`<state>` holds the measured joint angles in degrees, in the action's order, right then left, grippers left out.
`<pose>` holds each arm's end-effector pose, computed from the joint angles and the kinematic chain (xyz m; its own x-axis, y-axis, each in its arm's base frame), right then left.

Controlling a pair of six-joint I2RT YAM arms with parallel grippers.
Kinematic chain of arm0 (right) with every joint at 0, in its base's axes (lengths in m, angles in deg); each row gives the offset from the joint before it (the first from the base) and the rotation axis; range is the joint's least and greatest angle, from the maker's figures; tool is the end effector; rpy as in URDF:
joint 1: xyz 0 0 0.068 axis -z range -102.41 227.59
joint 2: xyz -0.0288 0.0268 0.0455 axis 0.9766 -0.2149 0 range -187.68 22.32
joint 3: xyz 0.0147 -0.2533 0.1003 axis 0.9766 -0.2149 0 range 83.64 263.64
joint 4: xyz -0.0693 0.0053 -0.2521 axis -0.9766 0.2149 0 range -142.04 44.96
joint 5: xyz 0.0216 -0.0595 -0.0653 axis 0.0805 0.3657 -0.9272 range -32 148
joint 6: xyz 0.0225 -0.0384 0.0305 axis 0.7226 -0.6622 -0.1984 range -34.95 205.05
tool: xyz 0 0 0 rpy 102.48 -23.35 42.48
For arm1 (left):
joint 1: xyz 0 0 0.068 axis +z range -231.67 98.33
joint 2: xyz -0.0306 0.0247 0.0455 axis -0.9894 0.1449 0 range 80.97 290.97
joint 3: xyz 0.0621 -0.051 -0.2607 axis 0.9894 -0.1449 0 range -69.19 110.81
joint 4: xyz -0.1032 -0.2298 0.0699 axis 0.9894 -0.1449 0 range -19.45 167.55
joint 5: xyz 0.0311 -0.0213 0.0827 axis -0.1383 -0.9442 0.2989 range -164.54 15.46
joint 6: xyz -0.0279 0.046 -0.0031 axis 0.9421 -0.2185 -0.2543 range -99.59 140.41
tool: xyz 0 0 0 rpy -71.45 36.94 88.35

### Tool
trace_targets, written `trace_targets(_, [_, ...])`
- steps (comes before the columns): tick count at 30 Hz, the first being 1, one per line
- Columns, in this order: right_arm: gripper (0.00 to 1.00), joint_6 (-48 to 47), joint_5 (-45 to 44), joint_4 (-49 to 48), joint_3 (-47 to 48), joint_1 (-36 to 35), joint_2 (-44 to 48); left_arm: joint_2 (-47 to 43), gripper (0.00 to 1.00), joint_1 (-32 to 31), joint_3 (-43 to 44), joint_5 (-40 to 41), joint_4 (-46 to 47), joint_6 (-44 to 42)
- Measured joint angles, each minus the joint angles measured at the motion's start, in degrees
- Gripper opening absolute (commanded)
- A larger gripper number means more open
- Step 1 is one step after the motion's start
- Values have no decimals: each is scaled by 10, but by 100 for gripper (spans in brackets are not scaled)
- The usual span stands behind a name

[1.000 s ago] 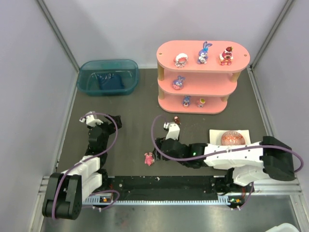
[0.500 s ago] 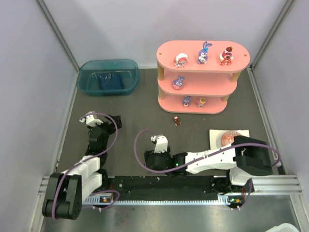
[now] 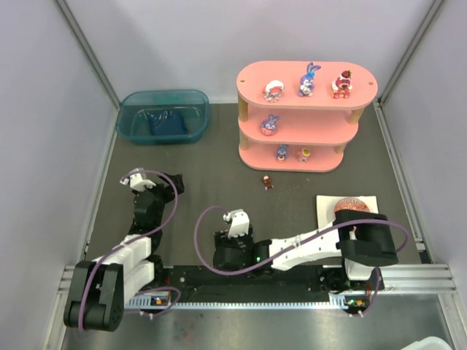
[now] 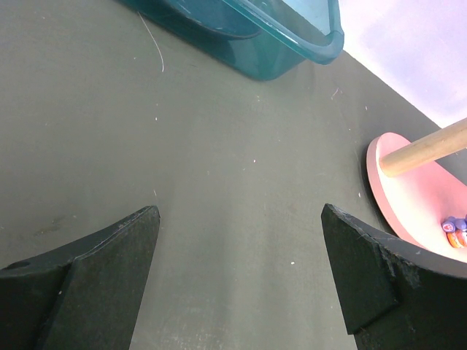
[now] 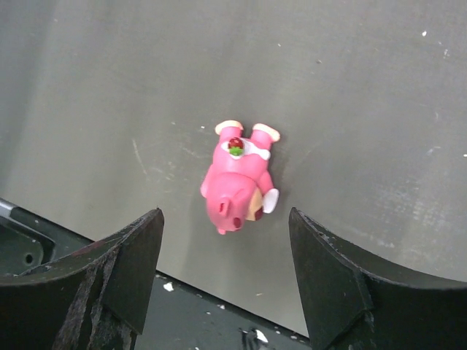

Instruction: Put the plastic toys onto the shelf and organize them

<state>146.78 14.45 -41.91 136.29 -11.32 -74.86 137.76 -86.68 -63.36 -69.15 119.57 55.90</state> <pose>0.0308 0.3270 0.1649 -0.6389 -0.0233 -0.7689 -0.3260 0.9136 0.2431 0.1839 -0.0128 0.1649 -0.1228 -0.5693 -0.8129 -0.0945 0.8221 -0.5615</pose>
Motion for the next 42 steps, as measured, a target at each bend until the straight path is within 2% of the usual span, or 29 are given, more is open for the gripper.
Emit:
trace_targets(19, [60,26,-88,-17,19,-32,-40,0,98,0,0,0,0,0])
trace_targets(26, [50,34,-94,-17,19,-33,-46,0,98,0,0,0,0,0])
trace_targets(42, [52,39,-90,-2,49,-32,-73,0,98,0,0,0,0,0])
